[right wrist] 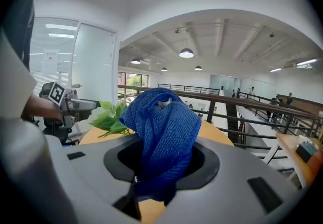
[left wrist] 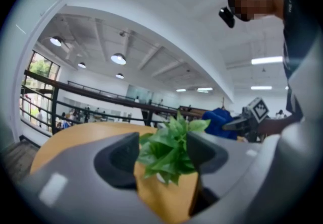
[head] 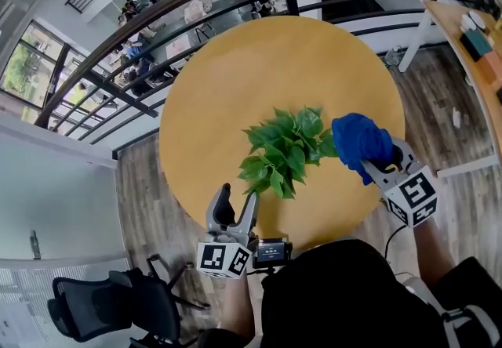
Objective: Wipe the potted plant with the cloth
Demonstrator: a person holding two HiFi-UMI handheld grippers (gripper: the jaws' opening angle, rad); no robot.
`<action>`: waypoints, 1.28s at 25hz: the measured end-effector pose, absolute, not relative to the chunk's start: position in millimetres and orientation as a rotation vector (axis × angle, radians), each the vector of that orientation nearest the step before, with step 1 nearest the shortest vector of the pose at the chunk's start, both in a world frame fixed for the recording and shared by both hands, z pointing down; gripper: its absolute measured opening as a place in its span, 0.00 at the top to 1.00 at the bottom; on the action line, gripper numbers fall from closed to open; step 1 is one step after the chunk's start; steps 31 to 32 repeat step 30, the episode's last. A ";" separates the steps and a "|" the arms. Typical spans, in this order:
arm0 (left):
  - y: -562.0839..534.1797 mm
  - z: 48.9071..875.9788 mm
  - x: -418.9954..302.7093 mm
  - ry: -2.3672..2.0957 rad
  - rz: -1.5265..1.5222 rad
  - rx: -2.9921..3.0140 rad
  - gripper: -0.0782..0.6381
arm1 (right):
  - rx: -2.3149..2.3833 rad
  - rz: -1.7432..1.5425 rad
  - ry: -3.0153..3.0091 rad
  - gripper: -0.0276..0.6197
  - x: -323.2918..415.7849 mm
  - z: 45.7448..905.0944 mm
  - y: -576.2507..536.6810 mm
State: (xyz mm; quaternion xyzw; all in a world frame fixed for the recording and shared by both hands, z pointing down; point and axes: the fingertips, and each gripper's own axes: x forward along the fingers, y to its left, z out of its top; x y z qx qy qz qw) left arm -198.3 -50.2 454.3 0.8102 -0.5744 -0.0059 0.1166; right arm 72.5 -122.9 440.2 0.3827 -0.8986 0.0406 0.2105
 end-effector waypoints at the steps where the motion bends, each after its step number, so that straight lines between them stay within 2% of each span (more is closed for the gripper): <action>1: -47.2 453.2 -202.6 -1.687 -0.014 2.373 0.49 | 1.084 0.119 -2.512 0.70 69.6 435.6 -119.5; 7: -27.9 432.1 -229.0 -1.788 -0.022 2.359 0.49 | 1.191 0.163 -2.572 0.70 54.7 415.2 -101.8; 9: -22.3 426.3 -238.9 -1.822 -0.043 2.335 0.53 | 1.200 0.168 -2.580 0.70 47.5 412.7 -97.4; 10: -20.3 424.6 -244.9 -1.850 -0.047 2.313 0.60 | 1.202 0.171 -2.584 0.70 43.9 411.6 -95.5; 12: -17.9 422.5 -257.0 -1.917 -0.047 2.264 0.83 | 1.207 0.173 -2.588 0.70 38.0 410.1 -92.2; 13: -17.3 422.1 -260.9 -1.938 -0.042 2.249 0.89 | 1.210 0.176 -2.588 0.70 36.1 410.5 -90.9; 32: -20.3 419.4 -266.6 -1.923 0.009 2.286 0.89 | 1.230 0.156 -2.560 0.70 23.0 412.1 -86.2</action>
